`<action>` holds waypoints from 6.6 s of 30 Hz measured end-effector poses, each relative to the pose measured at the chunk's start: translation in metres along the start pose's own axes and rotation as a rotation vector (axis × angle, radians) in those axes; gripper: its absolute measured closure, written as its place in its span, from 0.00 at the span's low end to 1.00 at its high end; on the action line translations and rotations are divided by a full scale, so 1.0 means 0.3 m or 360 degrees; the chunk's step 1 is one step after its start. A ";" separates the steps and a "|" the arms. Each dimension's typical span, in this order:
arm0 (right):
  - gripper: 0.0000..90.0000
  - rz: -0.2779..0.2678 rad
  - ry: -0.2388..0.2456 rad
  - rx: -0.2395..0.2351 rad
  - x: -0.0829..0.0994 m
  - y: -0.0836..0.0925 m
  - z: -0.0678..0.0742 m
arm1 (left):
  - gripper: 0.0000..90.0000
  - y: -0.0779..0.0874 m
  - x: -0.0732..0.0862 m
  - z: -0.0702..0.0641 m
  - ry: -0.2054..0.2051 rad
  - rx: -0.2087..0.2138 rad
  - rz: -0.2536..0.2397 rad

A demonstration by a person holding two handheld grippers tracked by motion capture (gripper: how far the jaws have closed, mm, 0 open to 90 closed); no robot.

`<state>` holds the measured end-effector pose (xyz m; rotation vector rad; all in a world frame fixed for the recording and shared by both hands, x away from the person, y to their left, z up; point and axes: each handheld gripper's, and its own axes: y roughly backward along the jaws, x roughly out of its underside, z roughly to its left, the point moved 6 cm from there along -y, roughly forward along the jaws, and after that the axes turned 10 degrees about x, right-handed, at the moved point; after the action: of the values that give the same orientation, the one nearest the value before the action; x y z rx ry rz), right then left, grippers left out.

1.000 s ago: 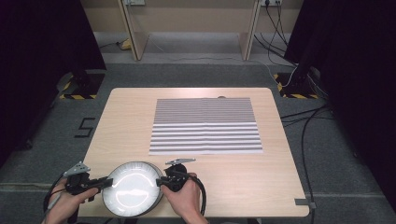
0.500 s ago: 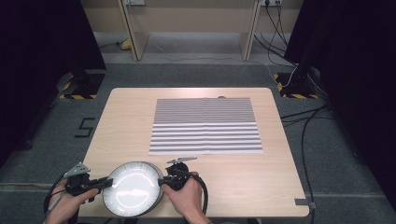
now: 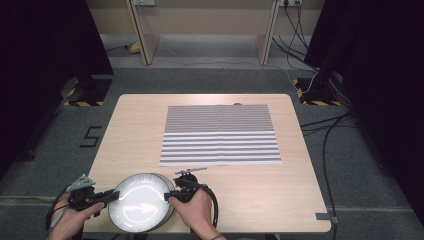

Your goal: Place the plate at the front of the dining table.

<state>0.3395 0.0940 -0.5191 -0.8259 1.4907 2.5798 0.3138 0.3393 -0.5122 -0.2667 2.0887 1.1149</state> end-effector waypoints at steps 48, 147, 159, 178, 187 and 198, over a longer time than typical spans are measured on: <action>0.92 0.0013 -0.0099 0.0018 -0.003 -0.009 -0.016 | 0.86 -0.002 -0.002 -0.017 0.0088 0.0110 0.0179; 0.93 -0.0319 -0.0053 -0.0193 -0.093 -0.022 -0.051 | 0.78 -0.092 -0.057 0.015 0.0095 0.0345 -0.0231; 0.92 -0.0461 -0.0006 -0.0165 -0.130 0.029 -0.054 | 0.92 -0.066 -0.115 -0.007 0.0072 0.0314 -0.0306; 0.91 -0.0747 0.0075 -0.0072 -0.236 0.182 -0.109 | 0.93 -0.093 -0.295 -0.077 -0.0067 0.0322 -0.0485; 0.92 -0.0865 0.0082 -0.0025 -0.273 0.240 -0.150 | 0.93 -0.133 -0.386 -0.115 -0.0130 0.0311 -0.0568; 0.92 -0.0997 0.0057 0.0048 -0.307 0.312 -0.220 | 0.91 -0.198 -0.488 -0.174 -0.0219 0.0261 -0.0635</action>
<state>0.4183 0.0101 -0.4278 -1.1196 1.0451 2.0786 0.4194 0.2402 -0.4300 -0.4880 1.8847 0.7012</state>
